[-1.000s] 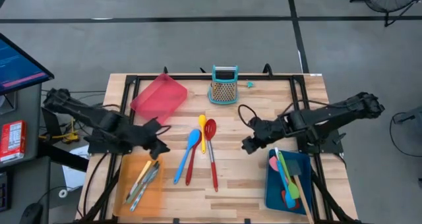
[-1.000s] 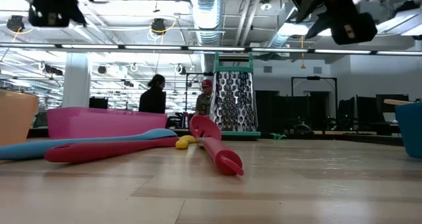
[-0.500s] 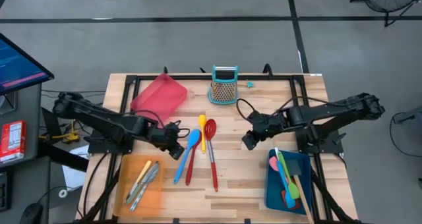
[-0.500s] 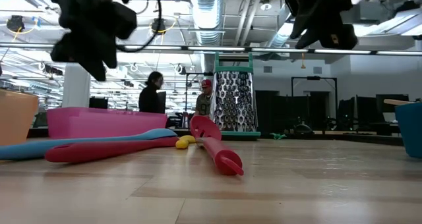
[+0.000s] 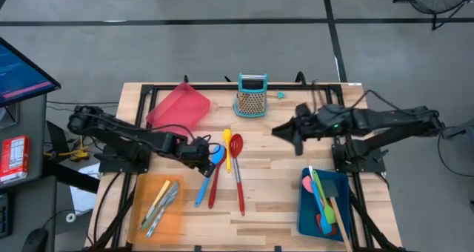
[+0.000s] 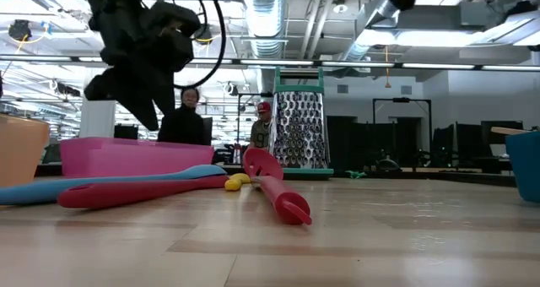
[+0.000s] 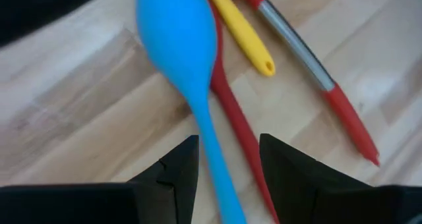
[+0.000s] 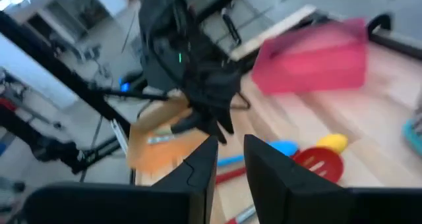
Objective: Pick & Place Kitchen Items
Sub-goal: Put the blue serving spoon into the red bin
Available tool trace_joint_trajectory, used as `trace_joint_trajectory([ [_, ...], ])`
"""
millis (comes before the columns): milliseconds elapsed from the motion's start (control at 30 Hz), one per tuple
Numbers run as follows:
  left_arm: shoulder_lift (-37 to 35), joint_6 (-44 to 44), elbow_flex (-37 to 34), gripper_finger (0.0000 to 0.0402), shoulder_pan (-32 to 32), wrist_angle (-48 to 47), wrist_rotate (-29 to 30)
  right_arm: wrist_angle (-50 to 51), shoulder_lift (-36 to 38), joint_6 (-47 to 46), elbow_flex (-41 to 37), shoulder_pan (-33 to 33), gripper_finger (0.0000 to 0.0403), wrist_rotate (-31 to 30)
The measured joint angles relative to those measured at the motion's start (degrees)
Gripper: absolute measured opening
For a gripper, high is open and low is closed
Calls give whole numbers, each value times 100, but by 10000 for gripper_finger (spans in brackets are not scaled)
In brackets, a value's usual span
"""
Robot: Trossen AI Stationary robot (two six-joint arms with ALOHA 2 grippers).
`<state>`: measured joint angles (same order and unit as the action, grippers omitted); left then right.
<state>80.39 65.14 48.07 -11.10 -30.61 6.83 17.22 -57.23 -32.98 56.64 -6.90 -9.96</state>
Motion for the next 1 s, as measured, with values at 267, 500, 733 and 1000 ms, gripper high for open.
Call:
trace_joint_trajectory([
  [267,578,-24,43,143,91,152,-83,267,619,99,-2,99,66,-102],
  [500,968,-52,157,143,90,179,-177,411,705,150,-4,92,65,-85],
  [733,1179,-226,199,143,47,185,-116,604,638,148,-4,88,65,-60],
  [1000,1277,-565,203,170,47,461,-30,659,636,104,-4,-39,65,-42],
])
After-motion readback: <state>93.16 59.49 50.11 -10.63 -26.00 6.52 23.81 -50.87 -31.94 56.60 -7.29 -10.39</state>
